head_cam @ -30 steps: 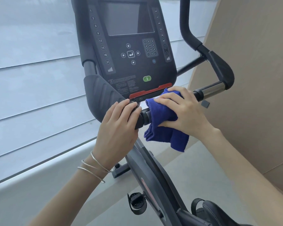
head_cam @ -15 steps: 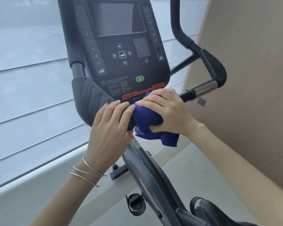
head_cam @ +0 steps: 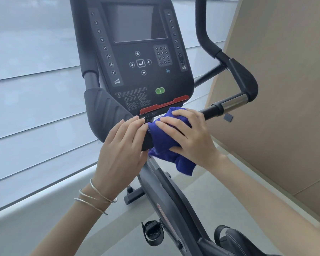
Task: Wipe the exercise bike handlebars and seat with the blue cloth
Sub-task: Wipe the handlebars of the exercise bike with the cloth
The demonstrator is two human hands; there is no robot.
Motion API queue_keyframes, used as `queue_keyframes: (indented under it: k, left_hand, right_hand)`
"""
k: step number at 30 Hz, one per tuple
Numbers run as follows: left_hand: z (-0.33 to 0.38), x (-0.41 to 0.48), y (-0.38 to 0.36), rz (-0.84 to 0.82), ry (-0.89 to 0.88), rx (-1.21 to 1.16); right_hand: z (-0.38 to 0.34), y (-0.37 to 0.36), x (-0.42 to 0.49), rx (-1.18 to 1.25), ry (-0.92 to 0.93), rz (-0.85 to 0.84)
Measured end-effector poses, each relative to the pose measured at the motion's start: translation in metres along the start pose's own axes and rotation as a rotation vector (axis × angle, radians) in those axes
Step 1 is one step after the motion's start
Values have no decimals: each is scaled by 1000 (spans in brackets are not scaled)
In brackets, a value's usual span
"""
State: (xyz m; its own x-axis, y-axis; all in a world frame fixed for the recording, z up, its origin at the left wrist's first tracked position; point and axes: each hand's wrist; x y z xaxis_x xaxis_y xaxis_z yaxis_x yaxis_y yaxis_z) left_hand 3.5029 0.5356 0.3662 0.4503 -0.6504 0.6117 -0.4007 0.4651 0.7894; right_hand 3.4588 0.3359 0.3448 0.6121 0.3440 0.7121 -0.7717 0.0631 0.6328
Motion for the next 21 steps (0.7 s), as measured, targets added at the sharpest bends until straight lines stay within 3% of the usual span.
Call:
queue_keyframes:
  k: [8,11,16,21]
  left_hand:
    - [4,0,2,-81,7,24]
    - [4,0,2,-85,-3,33]
    - [2,0,4,-97,-19,31]
    - [2,-2,4,-83,-23,12]
  right_hand:
    - [22,22,-17,-73,-137,-91]
    - [7,27,-14,42,-245,-36]
    - [2,37,-17,59,-212,-45]
    - [-11,46,-32,225,-338,-20]
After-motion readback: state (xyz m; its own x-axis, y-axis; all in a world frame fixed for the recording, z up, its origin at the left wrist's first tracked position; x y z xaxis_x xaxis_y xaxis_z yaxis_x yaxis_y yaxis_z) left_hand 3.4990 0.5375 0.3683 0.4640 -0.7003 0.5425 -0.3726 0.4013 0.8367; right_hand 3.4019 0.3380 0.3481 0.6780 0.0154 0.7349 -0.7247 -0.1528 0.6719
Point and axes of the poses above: each hand's wrist, its own x-axis towards the middle knuckle, its own y-axis out of the back of the hand, z = x × y
